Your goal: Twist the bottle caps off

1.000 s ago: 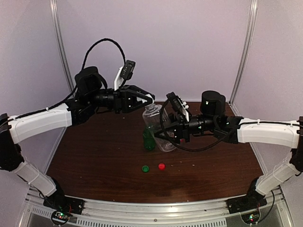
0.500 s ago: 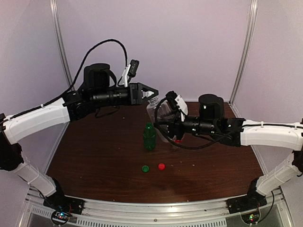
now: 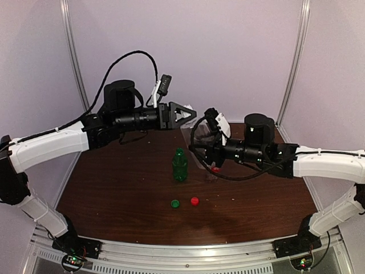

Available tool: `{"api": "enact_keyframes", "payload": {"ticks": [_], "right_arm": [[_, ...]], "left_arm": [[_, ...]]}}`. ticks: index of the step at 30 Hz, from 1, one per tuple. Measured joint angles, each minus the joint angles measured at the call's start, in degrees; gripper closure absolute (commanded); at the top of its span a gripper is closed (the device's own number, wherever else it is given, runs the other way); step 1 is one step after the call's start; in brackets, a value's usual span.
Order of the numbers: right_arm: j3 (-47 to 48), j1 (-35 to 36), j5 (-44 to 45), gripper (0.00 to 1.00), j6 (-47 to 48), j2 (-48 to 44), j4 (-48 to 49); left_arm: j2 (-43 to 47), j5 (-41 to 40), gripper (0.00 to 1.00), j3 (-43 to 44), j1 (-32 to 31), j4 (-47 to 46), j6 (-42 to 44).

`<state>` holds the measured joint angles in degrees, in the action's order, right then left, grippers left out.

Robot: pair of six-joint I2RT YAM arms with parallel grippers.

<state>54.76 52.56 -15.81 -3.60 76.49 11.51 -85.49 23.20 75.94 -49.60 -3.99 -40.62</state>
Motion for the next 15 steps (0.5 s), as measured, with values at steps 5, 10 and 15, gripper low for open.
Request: {"api": "enact_keyframes", "payload": {"ticks": [5, 10, 15], "right_arm": [[-0.9, -1.0, -4.9, 0.51, -0.2, -0.5, 0.9], [-1.7, -2.6, -11.8, 0.49, -0.8, -1.2, 1.0], [-1.8, -3.4, -20.2, 0.48, -1.2, -1.4, 1.6]], "left_arm": [[0.1, 3.5, 0.23, -2.1, 0.7, -3.0, 0.6], [1.9, 9.5, 0.16, -5.6, 2.6, -7.9, 1.8], [4.1, 18.1, 0.16, -8.0, 5.2, -15.3, 3.2]]}}
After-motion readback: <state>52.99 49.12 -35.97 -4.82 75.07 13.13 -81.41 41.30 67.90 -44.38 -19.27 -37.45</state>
